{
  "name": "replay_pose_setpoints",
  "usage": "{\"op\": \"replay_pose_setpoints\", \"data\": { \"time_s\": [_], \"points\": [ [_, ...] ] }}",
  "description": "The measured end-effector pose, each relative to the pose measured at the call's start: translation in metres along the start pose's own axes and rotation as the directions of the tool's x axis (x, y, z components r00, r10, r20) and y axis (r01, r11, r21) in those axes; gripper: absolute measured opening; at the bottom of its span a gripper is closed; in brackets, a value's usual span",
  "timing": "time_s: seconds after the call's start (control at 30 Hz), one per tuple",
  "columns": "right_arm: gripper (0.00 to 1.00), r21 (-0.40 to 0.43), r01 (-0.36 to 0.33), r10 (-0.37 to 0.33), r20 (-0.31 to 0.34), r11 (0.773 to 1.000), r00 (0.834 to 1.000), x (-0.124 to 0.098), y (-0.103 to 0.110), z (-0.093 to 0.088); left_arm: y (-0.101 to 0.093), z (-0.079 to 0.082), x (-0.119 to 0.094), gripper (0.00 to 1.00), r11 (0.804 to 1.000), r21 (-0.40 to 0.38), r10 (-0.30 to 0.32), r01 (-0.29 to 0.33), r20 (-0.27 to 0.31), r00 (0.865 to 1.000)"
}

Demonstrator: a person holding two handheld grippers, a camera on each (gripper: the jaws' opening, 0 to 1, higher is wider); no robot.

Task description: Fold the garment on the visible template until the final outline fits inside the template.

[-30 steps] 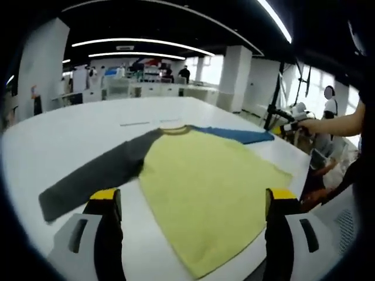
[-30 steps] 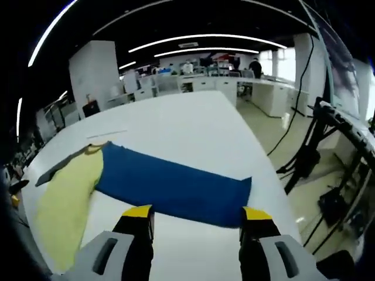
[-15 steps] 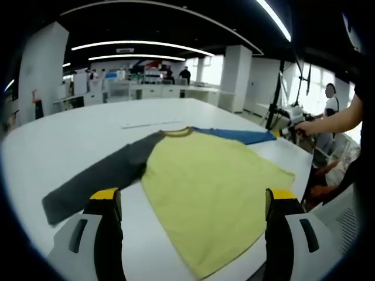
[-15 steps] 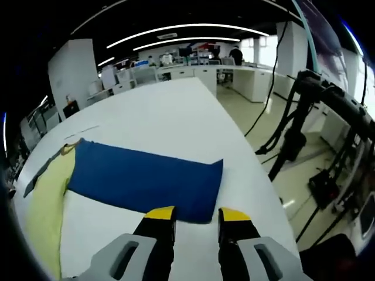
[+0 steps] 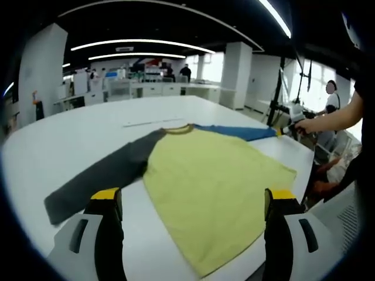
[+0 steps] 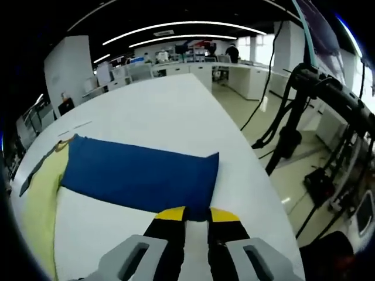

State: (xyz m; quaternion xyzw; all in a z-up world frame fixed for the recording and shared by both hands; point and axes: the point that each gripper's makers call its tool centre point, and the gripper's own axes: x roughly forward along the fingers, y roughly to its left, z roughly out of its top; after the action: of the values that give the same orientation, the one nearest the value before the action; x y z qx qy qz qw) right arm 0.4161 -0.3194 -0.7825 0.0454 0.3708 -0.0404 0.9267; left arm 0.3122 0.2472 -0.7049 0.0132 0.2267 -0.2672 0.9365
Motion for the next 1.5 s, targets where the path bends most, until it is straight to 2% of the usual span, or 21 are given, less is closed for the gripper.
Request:
{"op": "replay_pose_setpoints", "data": {
  "time_s": [0.3,0.47,0.8,1.13,1.2,1.5],
  "points": [
    [0.0,0.024,0.004,-0.004,-0.002,1.0,1.0,0.0,-0.001,0.0,0.001,-0.001,-0.001,0.99,1.0,0.011,0.001,-0.001,-0.005,1.0],
    [0.0,0.013,0.005,-0.005,0.016,1.0,1.0,-0.001,-0.001,0.004,0.003,-0.002,-0.002,0.99,1.0,0.01,0.008,-0.008,-0.003,1.0],
    [0.0,0.054,-0.014,0.01,0.069,0.998,0.998,-0.005,0.002,0.015,0.005,0.0,-0.006,0.99,1.0,0.0,0.006,-0.006,0.015,1.0],
    [0.0,0.056,-0.073,0.065,0.138,0.996,0.988,-0.011,0.022,0.031,0.003,-0.002,-0.008,0.99,1.0,0.01,0.006,-0.006,0.006,1.0],
    [0.0,0.064,-0.091,0.08,0.155,0.994,0.985,-0.005,0.018,0.038,0.003,-0.001,-0.008,0.99,1.0,0.008,0.005,-0.005,0.01,1.0],
    [0.0,0.056,-0.146,0.131,0.215,0.988,0.968,-0.013,0.048,0.055,0.0,0.0,-0.008,0.99,1.0,0.013,0.002,-0.002,0.013,1.0]
  ]
}}
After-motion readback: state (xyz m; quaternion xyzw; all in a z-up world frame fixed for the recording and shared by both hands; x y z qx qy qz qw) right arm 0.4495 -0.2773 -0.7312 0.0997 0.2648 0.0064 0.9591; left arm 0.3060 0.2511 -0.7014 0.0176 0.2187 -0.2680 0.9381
